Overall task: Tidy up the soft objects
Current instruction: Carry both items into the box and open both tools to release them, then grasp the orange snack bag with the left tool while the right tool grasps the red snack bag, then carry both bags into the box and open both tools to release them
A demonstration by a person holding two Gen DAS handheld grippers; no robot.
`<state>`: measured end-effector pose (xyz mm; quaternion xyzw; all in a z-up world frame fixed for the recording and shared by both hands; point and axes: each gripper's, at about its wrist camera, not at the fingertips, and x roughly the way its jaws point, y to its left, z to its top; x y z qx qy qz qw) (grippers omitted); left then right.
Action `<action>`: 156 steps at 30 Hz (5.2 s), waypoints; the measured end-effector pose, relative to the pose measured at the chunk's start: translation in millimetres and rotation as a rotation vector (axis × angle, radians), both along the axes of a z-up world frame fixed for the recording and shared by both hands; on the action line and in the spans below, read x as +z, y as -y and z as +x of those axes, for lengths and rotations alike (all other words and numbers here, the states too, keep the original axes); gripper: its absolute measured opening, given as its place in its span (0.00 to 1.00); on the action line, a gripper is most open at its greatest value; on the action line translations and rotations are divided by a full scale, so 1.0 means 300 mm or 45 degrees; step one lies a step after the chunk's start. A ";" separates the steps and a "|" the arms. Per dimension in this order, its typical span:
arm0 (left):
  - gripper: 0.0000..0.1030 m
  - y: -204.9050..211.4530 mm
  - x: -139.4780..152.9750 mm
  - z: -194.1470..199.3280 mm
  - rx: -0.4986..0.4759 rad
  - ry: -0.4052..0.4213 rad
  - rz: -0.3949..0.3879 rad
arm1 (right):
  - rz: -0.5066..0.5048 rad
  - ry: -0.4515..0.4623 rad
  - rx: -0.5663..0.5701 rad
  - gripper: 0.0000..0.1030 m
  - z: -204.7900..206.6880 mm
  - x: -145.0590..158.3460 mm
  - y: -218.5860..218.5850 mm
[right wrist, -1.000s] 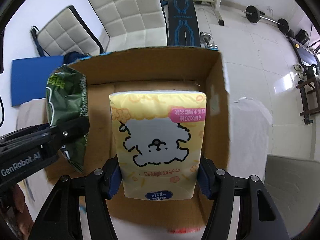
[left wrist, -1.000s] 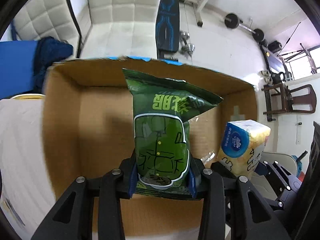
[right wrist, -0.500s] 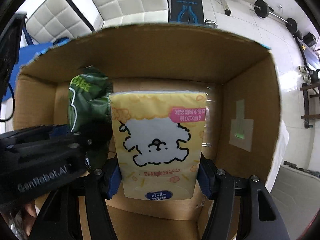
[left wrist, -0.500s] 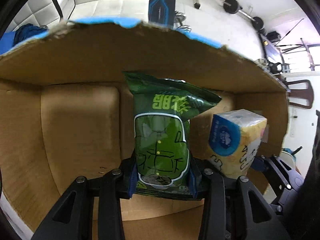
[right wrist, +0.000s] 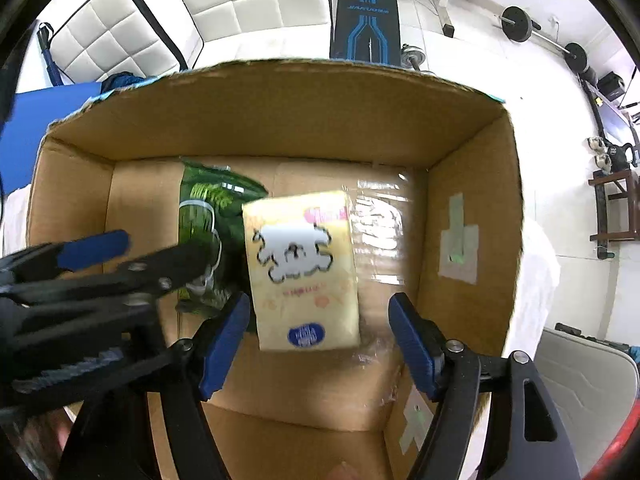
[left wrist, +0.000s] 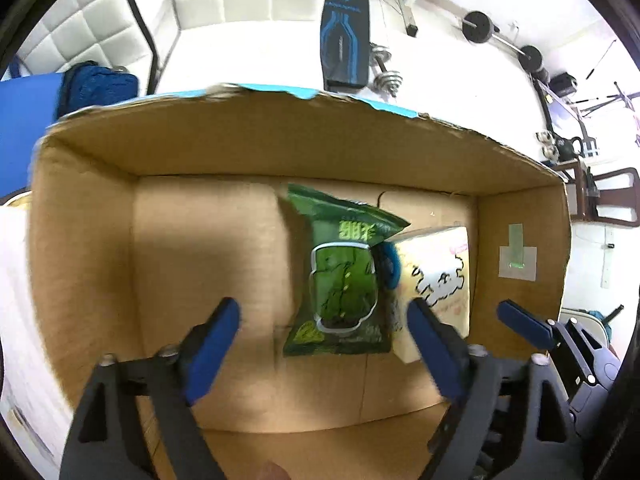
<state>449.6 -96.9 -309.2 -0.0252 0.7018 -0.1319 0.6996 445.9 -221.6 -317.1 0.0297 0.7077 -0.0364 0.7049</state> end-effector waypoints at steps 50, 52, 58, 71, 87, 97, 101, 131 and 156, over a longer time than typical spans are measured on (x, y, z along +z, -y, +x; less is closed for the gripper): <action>1.00 -0.416 0.042 -0.649 0.357 0.160 0.258 | -0.044 0.021 -0.204 1.00 -0.776 0.061 0.038; 1.00 -0.460 -0.033 -0.661 0.388 0.100 0.285 | -0.076 -0.016 -0.216 1.00 -0.779 -0.009 0.051; 1.00 -0.589 -0.172 -0.684 0.503 -0.018 0.313 | -0.068 -0.084 -0.259 0.97 -0.784 -0.159 0.071; 1.00 -0.507 -0.210 -0.687 0.427 -0.008 0.186 | -0.042 -0.181 -0.233 0.51 -0.869 -0.209 0.031; 0.39 -0.237 -0.348 -0.648 0.176 -0.081 0.211 | -0.004 -0.233 -0.169 0.50 -0.948 -0.208 -0.074; 0.34 -0.164 -0.318 -0.835 0.087 -0.050 0.276 | 0.009 -0.295 -0.092 0.48 -0.916 -0.243 -0.041; 0.34 -0.164 -0.317 -0.981 0.067 -0.068 0.285 | 0.040 -0.318 -0.073 0.48 -0.951 -0.243 -0.049; 0.32 -0.135 0.211 -0.991 0.020 0.203 0.125 | 0.161 -0.060 0.026 0.47 -0.916 0.173 -0.119; 0.32 -0.159 0.145 -0.161 0.007 0.153 0.107 | 0.047 0.014 -0.056 0.47 -0.273 0.187 -0.027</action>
